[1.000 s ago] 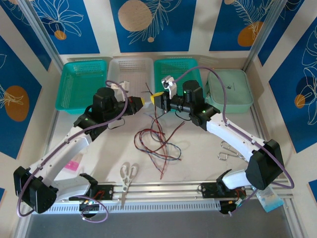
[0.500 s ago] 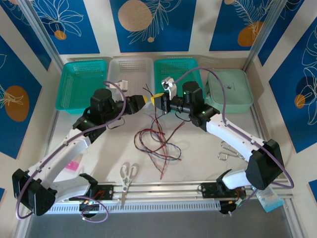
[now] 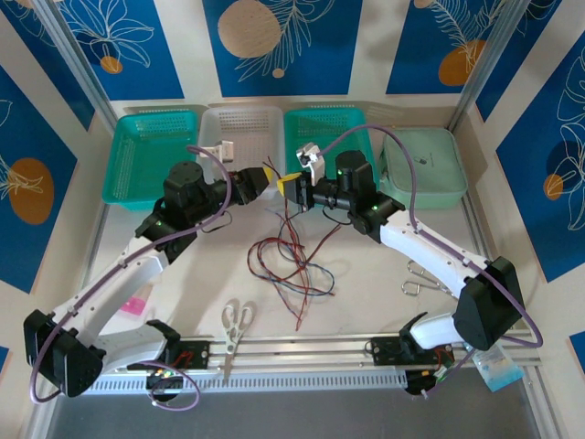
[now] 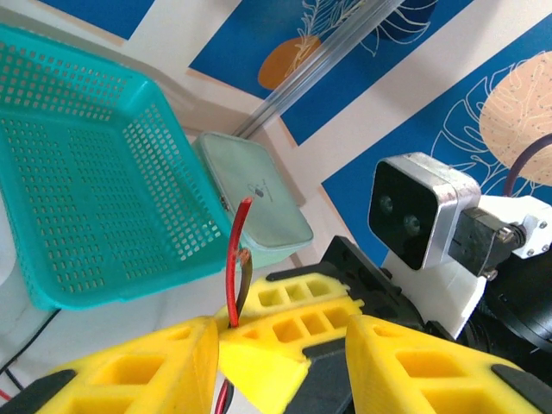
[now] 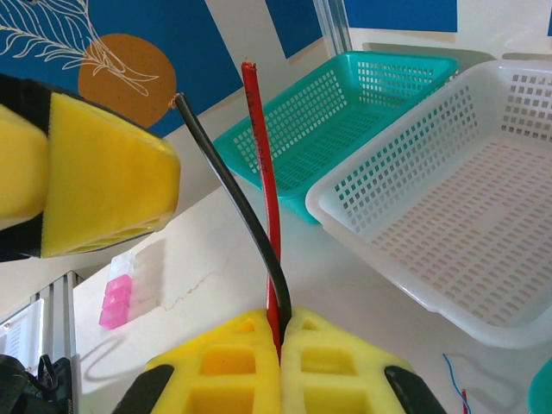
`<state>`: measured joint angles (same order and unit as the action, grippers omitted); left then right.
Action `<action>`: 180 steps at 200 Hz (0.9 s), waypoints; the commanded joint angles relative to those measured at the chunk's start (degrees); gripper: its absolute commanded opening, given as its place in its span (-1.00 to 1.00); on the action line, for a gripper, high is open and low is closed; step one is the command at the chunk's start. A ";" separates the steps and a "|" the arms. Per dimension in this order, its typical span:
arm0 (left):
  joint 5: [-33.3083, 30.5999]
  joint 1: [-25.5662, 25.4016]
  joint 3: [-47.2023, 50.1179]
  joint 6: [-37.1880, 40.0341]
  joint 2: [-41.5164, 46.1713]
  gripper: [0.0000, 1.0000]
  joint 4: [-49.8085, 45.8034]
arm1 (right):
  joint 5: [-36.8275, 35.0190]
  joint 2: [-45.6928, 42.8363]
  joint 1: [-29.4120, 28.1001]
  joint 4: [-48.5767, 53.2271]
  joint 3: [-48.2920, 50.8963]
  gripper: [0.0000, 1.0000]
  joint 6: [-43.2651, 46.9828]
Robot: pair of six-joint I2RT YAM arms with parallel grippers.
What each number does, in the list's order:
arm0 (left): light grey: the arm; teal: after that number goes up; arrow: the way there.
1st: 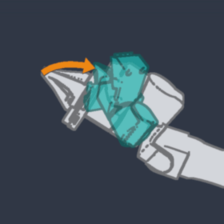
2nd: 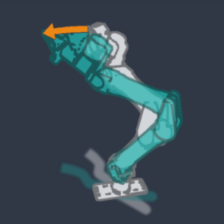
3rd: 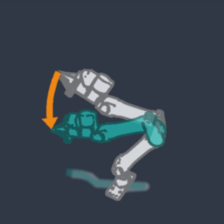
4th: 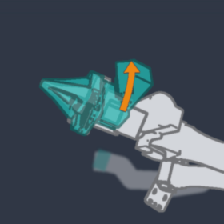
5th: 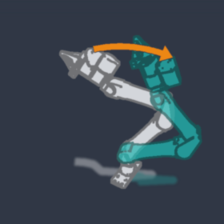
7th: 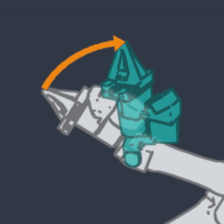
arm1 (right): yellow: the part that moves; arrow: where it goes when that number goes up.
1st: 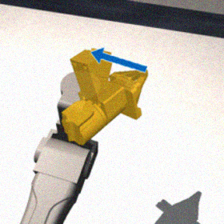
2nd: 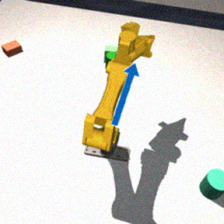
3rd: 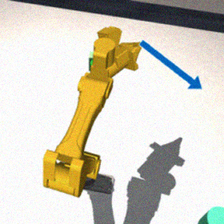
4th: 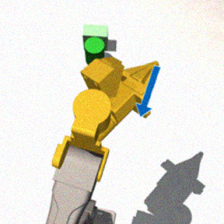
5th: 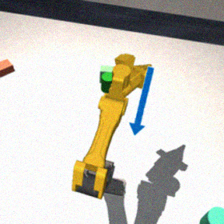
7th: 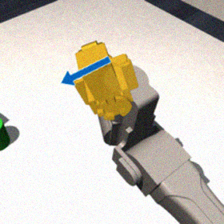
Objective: Untangle the cables
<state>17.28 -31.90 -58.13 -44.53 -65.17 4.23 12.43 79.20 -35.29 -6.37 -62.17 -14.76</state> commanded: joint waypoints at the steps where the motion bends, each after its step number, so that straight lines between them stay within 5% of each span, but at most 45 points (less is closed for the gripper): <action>1: -0.76 -0.39 -1.07 0.63 -0.46 -0.14 3.74 | 1.02 -1.15 -0.44 0.84 -0.49 -1.00 1.16; 104: -4.20 -0.33 -1.65 2.52 -2.01 -0.23 3.99 | 1.49 -1.94 -0.66 1.19 -0.40 -1.00 2.21; 180: -5.32 -0.31 -1.55 2.79 -2.08 -1.00 3.73 | 1.28 -2.23 -0.66 1.22 -0.41 -1.00 2.43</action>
<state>12.91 -31.90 -58.35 -42.17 -67.31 6.66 12.86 78.59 -35.64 -5.17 -62.17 -13.34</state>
